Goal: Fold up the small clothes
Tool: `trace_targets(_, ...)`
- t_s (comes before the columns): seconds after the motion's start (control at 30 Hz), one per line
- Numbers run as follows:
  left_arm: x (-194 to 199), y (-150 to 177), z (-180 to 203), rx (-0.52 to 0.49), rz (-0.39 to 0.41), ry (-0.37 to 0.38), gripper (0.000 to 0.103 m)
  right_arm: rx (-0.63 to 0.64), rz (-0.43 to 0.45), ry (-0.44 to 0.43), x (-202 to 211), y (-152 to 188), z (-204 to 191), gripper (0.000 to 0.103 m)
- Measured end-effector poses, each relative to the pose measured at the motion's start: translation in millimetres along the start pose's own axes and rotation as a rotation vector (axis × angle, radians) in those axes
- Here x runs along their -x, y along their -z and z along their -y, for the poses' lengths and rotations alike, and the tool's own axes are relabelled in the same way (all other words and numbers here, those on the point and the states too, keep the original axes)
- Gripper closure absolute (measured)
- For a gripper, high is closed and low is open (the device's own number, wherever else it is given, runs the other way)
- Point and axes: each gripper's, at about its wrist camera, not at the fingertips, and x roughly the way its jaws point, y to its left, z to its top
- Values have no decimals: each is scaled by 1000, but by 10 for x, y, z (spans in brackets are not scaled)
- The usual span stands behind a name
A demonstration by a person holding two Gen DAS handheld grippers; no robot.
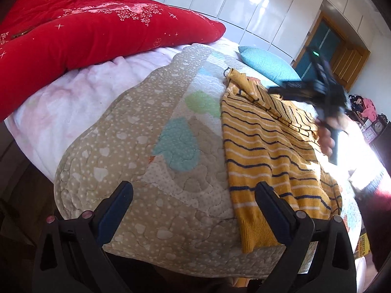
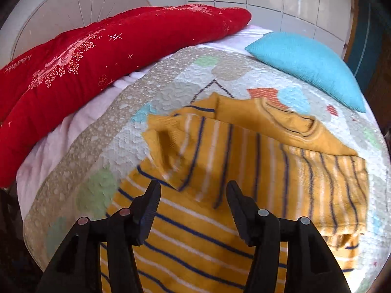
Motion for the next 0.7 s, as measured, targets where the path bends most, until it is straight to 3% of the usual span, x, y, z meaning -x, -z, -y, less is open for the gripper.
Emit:
trace_targets(0.13, -81, -43, 130, -24, -24, 15, 4, 31, 15, 266, 288, 297, 549, 35)
trace_targets(0.2, -119, -126, 231, -33, -18, 19, 4, -32, 5, 338, 342, 341, 911, 35)
trace_targets(0.33, -139, -263, 462, -54, 6, 39, 4, -203, 23, 398, 307, 324, 1551, 29)
trace_targets(0.47, -215, -293, 642, -97, -1, 23, 4, -333, -59, 354, -94, 295, 1961, 29)
trace_targets(0.5, -246, -292, 669, -106, -9, 14, 4, -351, -96, 324, -216, 316, 2023, 41)
trace_targets(0.53, -272, -294, 678, -111, -15, 6, 4, -354, -120, 305, -306, 338, 2042, 69)
trace_targets(0.57, -296, -296, 670, -113, -20, -3, 4, -336, -115, 316, -333, 356, 2020, 72)
trace_targets(0.6, -320, -306, 651, -111, -22, -13, 4, -313, -100, 328, -321, 361, 1989, 82)
trace_targets(0.7, -435, -405, 573, -98, -32, -39, 4, -300, -93, 405, -254, 383, 2055, 87)
